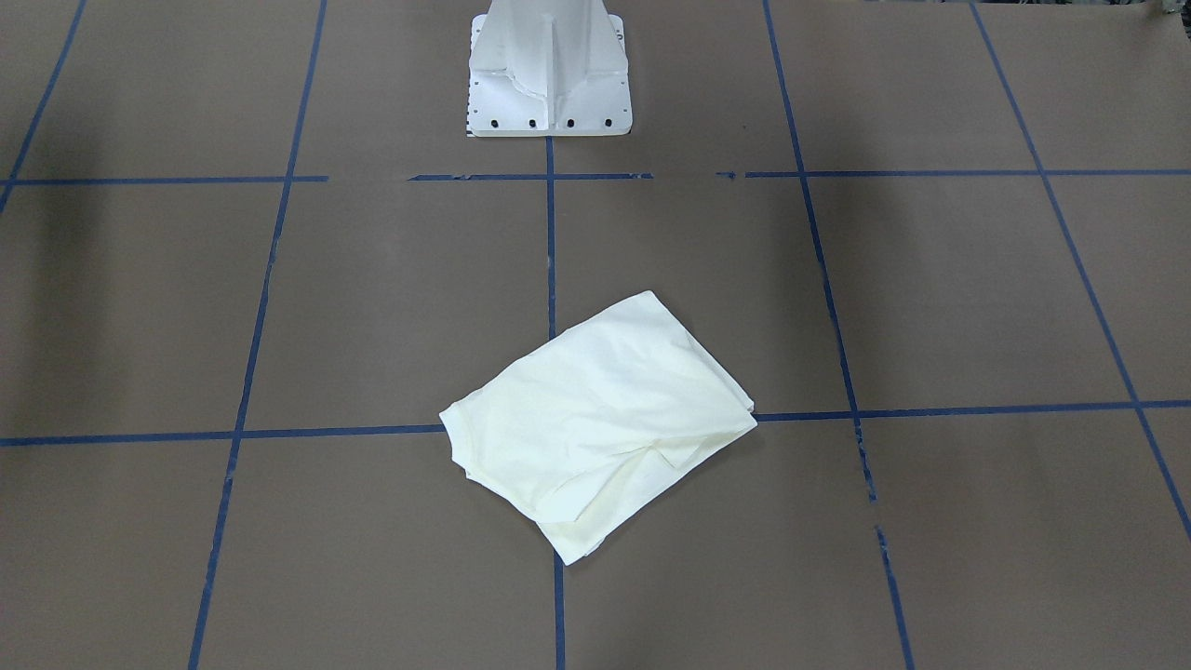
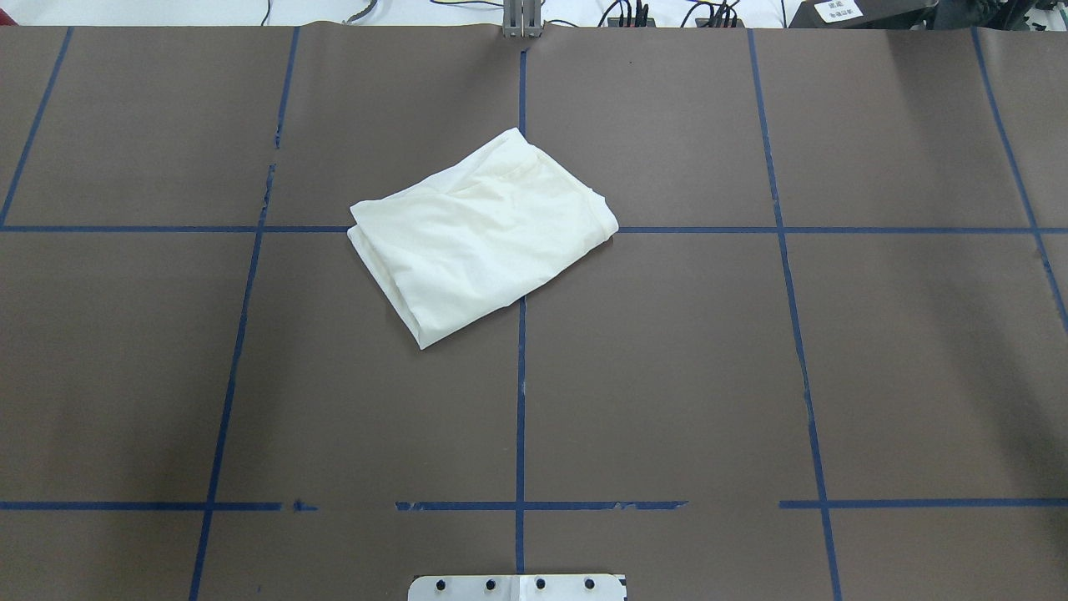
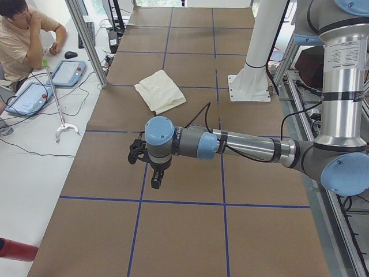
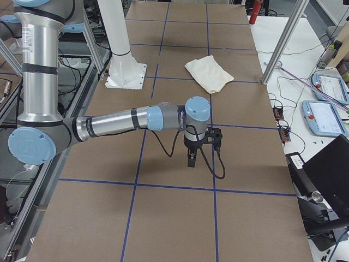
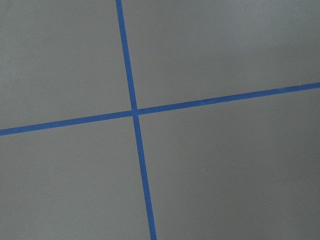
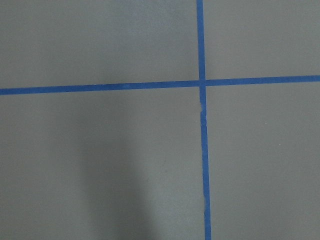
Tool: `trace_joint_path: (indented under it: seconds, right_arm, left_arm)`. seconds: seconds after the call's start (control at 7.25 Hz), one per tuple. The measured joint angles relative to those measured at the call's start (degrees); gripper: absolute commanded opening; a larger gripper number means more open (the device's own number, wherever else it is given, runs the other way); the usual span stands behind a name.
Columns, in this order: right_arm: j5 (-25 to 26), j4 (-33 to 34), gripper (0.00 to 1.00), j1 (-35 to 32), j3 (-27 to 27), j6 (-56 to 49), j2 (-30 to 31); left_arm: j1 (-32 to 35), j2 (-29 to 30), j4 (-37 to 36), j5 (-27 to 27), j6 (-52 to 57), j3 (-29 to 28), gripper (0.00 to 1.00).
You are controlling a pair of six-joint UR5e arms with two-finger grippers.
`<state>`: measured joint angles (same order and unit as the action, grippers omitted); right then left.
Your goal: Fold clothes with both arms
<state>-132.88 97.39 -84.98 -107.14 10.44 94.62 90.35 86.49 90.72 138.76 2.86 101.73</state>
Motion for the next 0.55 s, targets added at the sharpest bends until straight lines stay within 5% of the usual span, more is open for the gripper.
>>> trace_joint_path:
  seconds: [0.55]
  right_arm:
    - [-0.01,-0.07,1.0,0.02,0.03,-0.06,0.92]
  left_arm:
    - [0.0,0.0,-0.01,-0.62,-0.24,-1.86,1.0]
